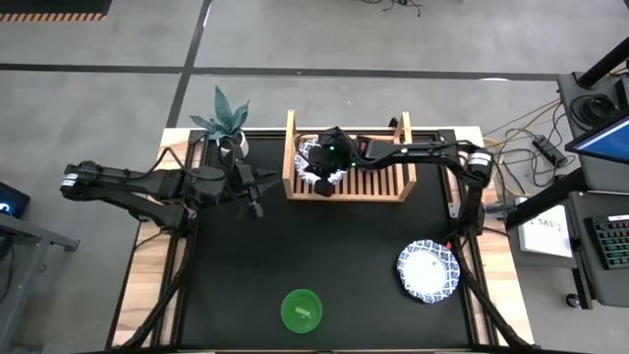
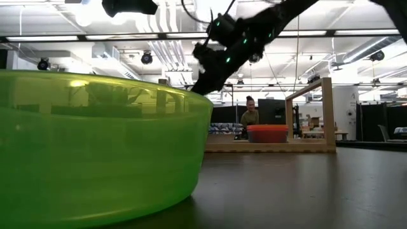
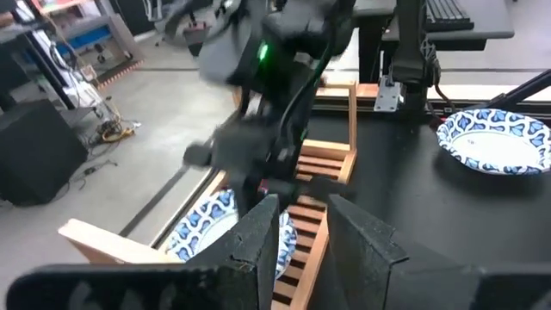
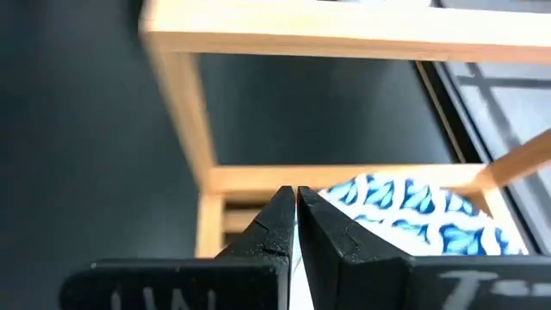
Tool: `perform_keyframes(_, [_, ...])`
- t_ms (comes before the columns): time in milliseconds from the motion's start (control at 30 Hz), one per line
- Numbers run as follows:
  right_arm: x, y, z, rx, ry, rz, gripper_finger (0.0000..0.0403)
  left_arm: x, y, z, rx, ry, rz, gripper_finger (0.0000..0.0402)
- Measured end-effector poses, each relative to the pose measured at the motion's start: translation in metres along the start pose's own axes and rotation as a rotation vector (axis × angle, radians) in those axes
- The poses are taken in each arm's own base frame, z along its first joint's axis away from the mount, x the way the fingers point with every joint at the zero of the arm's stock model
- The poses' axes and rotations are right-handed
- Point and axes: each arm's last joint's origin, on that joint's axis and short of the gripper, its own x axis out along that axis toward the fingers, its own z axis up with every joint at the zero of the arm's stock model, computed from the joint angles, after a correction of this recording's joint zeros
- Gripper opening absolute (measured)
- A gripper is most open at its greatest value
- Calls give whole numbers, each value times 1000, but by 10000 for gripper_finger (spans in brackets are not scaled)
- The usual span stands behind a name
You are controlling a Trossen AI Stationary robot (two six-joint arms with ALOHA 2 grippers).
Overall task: Place and stack bowls onto a shelf
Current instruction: Stack the green bowl on top of the orange bowl on the shelf
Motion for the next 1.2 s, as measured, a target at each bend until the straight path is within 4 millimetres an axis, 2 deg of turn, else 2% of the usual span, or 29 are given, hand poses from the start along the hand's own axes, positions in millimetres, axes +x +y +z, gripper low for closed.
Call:
perform_keyframes(133, [-30,24,7,-16,56,61,9,1,-2,-6,-46,38,-39,84])
perform_keyframes(367, [-79,85,7,-16,23,174,9,9,-22,-30,-87,138,-175,84])
perform_keyframes(467, [-95,111,4,56,17,231,9,13,-32,-42,-84,188,-191,84])
perform_keyframes(633, [-111,150,8,234,52,325,9,22,-43,-53,-21,236,-197,84])
perform_keyframes(733, [-113,170,15,304,100,368,9,28,-47,-57,57,244,-198,84])
perform_keyframes(867, [-109,188,23,392,186,384,9,33,-51,-58,151,231,-207,84])
perform_keyframes(1033, [-93,200,18,574,390,339,9,34,-46,-57,211,209,-64,84])
perform_keyframes(1200, [-79,227,14,675,533,388,9,24,-45,-59,241,243,-81,84])
